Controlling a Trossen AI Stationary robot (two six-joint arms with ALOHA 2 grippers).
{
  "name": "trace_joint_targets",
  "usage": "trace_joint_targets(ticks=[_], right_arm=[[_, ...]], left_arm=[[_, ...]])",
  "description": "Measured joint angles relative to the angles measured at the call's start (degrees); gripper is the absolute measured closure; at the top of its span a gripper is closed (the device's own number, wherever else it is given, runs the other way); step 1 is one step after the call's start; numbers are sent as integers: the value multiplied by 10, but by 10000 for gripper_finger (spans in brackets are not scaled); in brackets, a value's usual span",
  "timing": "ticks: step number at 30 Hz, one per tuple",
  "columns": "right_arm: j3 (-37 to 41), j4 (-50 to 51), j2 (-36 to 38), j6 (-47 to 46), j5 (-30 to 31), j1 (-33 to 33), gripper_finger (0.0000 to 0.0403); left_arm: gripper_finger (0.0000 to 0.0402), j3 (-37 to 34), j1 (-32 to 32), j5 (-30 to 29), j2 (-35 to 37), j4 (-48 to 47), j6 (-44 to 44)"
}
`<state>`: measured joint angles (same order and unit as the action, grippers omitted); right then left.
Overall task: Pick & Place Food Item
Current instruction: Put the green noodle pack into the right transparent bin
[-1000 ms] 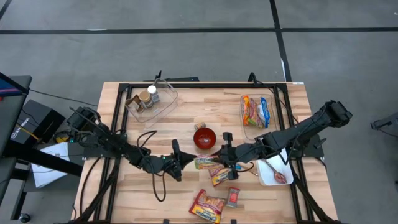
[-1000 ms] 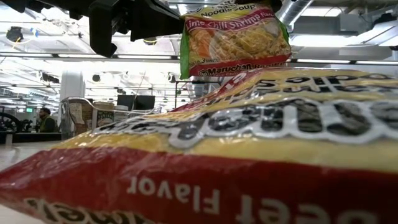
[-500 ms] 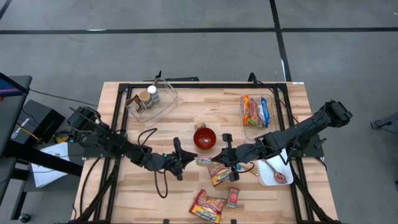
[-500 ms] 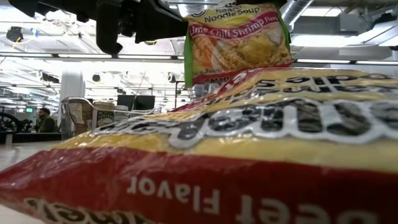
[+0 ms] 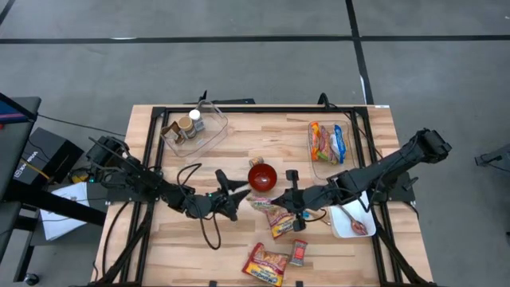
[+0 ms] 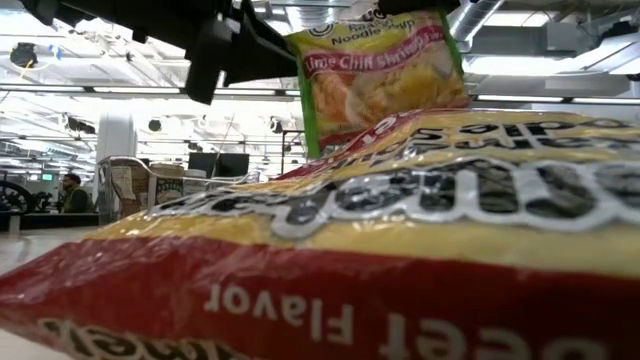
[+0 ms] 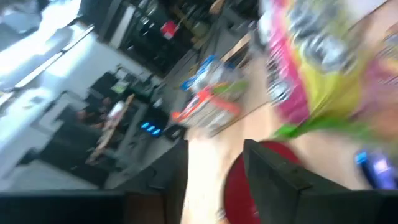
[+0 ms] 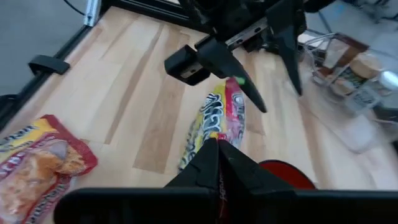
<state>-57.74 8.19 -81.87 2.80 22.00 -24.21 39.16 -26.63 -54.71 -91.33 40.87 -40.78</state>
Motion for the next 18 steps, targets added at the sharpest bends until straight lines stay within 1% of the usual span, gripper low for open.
trace_joint_targets(ticks=[5, 8, 10, 14, 18], right_arm=[[0, 8, 8, 4, 65, -18, 403], [0, 27, 24, -2, 112, -33, 403], [0, 47, 37, -19, 143, -43, 403], [0, 117, 58, -74, 213, -69, 403], [0, 213, 77, -163, 296, -92, 403]], left_arm=[[214, 0, -1, -82, 7, -1, -58], [202, 0, -1, -105, 30, 0, -79], [198, 0, -1, -109, 54, 0, -86], [200, 0, -1, -110, 128, 1, -89], [209, 0, -2, -77, 201, 2, -77]])
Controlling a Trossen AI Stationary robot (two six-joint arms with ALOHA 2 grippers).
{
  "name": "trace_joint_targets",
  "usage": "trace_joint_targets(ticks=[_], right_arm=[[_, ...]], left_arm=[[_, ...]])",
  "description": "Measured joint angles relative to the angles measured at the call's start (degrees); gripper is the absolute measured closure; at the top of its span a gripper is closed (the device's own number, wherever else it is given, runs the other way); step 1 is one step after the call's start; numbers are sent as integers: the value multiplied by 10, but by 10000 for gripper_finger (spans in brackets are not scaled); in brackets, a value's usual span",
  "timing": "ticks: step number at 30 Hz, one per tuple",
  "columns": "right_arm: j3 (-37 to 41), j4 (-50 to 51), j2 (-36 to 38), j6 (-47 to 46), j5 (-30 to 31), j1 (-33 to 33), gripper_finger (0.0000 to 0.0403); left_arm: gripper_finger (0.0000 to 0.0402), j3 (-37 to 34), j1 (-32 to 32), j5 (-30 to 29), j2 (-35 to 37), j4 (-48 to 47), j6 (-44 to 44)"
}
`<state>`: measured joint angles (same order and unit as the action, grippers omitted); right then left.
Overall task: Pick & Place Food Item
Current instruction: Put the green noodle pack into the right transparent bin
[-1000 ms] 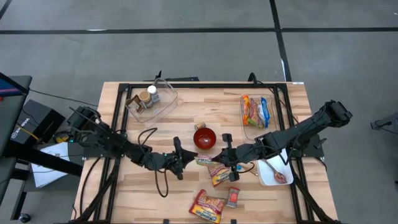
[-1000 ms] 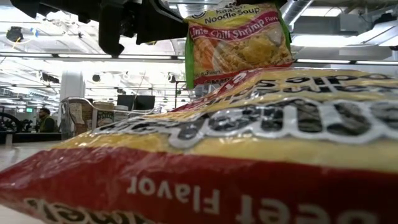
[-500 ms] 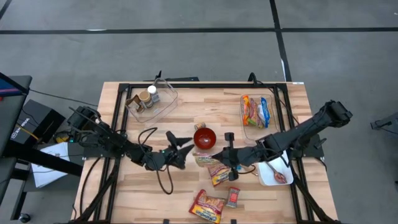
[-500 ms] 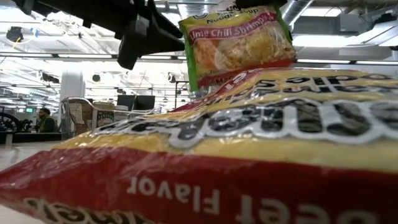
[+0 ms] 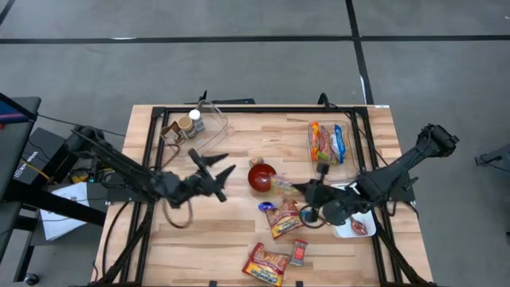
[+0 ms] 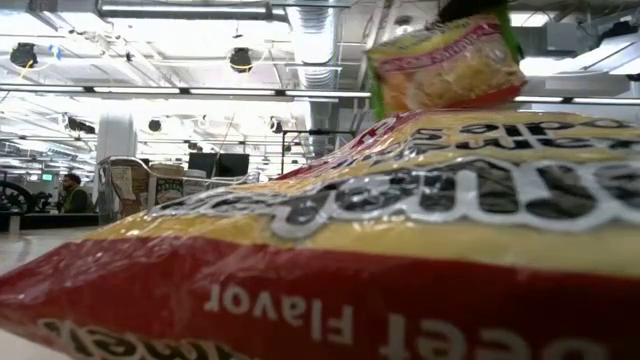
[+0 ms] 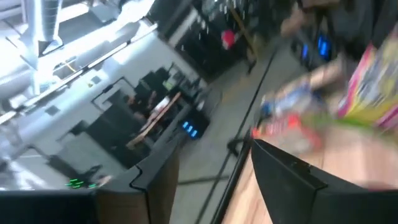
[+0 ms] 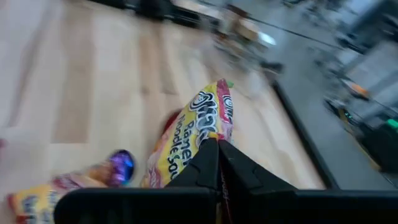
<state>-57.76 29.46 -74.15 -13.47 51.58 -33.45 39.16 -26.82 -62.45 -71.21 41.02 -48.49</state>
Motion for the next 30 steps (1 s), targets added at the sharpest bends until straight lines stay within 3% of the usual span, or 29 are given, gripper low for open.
trace_joint_targets(ticks=[6, 12, 22, 30], right_arm=[[0, 135, 19, -155, 109, -22, 403], [0, 269, 17, -305, 143, -16, 403], [0, 462, 18, -571, 158, -1, 403], [0, 533, 18, -665, 115, 10, 403]], left_arm=[[219, 0, -1, 68, 67, 0, 73], [222, 0, -1, 89, 70, -2, 85], [222, 0, -1, 99, 67, -2, 83], [221, 0, -1, 99, 67, -2, 83]])
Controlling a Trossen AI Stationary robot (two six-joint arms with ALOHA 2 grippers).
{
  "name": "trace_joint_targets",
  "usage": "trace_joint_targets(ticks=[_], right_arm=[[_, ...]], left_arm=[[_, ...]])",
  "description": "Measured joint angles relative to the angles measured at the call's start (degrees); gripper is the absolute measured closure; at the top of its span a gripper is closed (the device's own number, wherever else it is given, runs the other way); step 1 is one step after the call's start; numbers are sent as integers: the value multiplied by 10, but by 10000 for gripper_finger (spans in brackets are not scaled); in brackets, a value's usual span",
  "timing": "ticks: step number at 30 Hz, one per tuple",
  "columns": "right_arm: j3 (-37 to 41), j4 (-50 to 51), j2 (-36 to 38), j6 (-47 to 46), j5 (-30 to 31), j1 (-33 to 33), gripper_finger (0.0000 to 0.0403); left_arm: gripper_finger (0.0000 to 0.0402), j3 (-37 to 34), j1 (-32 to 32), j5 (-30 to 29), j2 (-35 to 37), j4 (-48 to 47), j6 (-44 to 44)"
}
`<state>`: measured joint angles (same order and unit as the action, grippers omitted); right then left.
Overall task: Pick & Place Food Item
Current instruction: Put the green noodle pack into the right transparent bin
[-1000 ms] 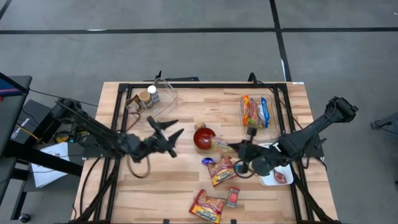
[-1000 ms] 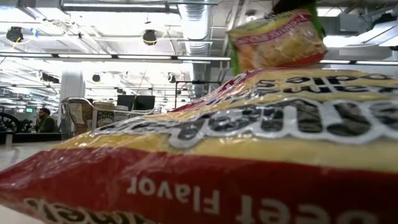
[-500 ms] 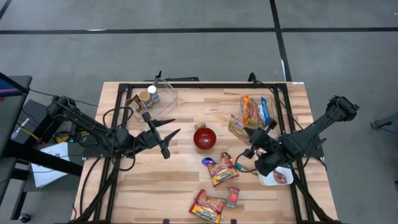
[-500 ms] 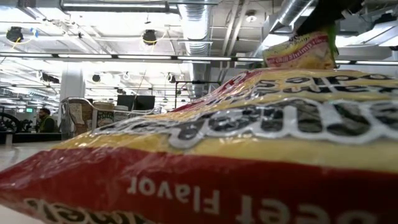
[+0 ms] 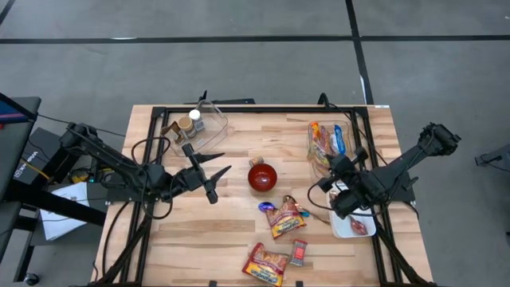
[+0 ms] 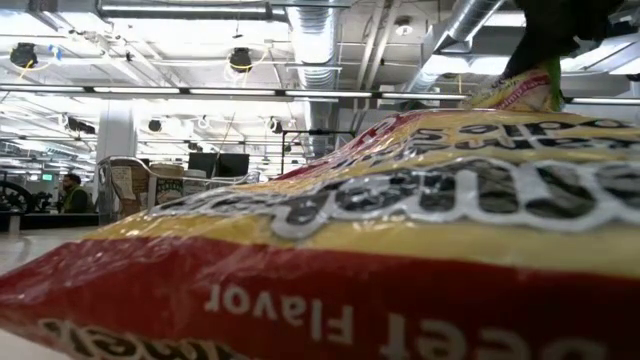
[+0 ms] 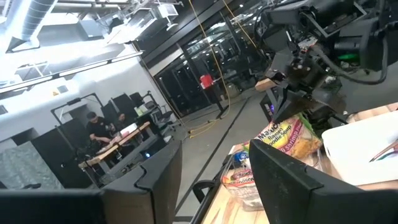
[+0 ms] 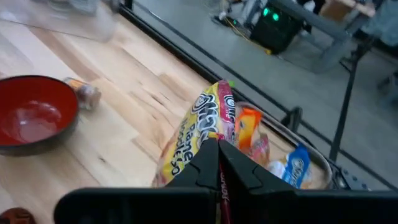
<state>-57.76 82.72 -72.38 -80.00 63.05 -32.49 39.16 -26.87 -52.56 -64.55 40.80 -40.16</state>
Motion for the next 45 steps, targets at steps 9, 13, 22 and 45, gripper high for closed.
trace_joint_targets(ticks=[9, 13, 22, 45], right_arm=[[0, 68, 0, -73, -19, 12, 403], [0, 73, 0, -83, -52, 12, 403], [33, 51, -1, -76, -61, 45, 403], [56, -156, -62, 140, -67, 156, 403]], left_arm=[[225, 0, 0, 19, 0, 0, 1], [226, 0, 0, 19, 0, 0, 2], [228, 0, 0, 19, 0, 0, 2], [228, 0, 0, 20, 0, -1, 2]])
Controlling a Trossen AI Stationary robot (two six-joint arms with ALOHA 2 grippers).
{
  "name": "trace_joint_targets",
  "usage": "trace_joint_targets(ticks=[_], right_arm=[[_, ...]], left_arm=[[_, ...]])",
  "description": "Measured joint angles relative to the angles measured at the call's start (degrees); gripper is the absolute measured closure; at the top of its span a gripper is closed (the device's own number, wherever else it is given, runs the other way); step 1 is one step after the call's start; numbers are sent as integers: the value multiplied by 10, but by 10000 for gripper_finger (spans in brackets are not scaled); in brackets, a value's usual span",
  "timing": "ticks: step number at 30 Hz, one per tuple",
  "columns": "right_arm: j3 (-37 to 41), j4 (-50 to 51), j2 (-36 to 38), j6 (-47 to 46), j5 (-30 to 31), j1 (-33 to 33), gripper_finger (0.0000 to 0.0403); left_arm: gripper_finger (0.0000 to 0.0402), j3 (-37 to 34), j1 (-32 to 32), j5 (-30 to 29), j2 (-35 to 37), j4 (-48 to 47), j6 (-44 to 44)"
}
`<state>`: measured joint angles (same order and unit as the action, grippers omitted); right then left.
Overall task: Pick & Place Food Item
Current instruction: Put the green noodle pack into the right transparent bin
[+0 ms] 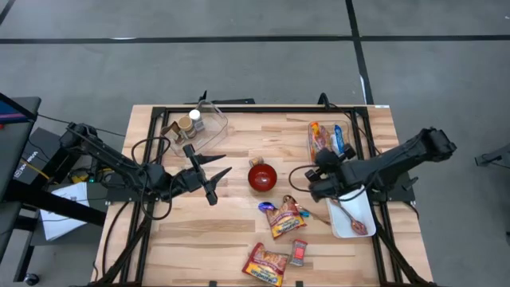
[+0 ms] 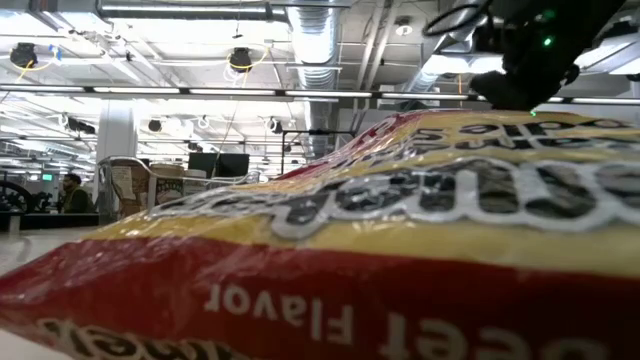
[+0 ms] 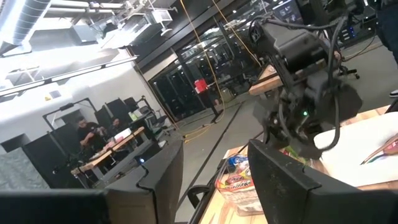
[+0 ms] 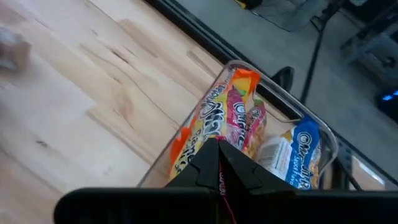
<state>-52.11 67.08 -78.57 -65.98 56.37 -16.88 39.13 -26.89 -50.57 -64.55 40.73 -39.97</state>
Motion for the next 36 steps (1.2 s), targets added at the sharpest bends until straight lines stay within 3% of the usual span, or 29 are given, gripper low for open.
trace_joint_targets(ticks=[6, 18, 31, 36], right_arm=[[0, -6, -24, 0, -21, 19, 403], [0, -69, 0, 35, -88, 8, 403], [0, -70, 0, 36, -158, 14, 403], [0, -83, 0, 48, -159, 12, 403]], left_arm=[[227, 0, 0, 1, 0, 0, 0], [231, 0, 0, 4, 0, -5, 0], [230, 0, 0, 4, 0, -8, 0], [229, 0, 0, 4, 0, -8, 0]])
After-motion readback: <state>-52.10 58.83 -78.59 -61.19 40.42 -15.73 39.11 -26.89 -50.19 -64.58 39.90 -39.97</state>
